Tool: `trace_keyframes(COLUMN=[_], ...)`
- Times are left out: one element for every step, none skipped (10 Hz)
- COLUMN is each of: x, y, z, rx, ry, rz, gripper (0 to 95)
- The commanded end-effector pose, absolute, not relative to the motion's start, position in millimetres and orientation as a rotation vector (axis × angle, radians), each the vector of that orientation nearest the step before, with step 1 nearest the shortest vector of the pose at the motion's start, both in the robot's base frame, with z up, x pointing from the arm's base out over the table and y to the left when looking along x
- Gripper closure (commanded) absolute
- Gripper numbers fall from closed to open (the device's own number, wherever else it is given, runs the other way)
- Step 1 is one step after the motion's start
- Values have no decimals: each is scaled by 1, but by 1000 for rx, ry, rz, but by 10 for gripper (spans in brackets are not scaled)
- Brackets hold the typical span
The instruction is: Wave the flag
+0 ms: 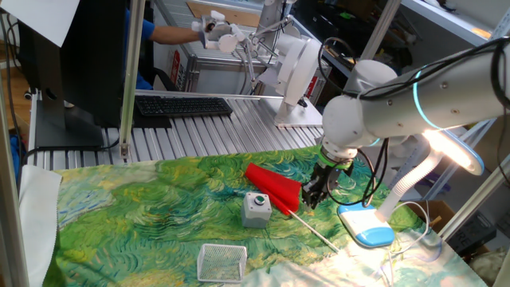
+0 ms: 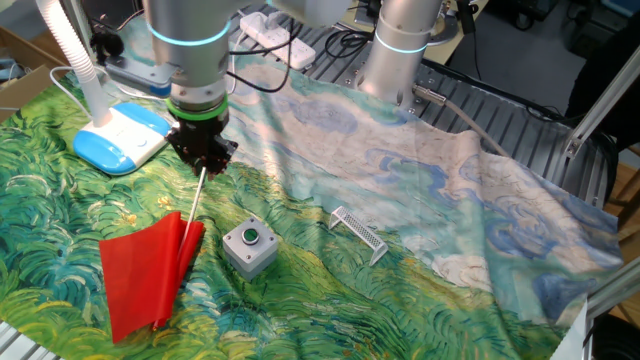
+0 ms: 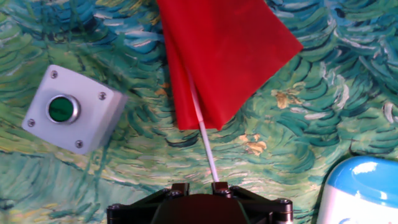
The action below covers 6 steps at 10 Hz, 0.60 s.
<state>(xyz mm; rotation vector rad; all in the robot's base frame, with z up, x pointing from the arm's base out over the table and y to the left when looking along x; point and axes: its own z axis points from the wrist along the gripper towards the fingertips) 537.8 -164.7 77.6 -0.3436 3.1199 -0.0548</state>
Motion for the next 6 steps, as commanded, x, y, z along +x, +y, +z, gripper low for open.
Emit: trace_keyframes(x=[537,535,532,531,526,522], y=[-172,-174,-174,-175,-175,-175], z=[73,70,66,64,57,50], rx=[-380,-380,-380,-380,-379,-379], ry=[3113,3114,3113,3113,3110,3106], rz=[-66,-71,-73,-73,-73,-73], gripper=[760,570,570,570,570,570])
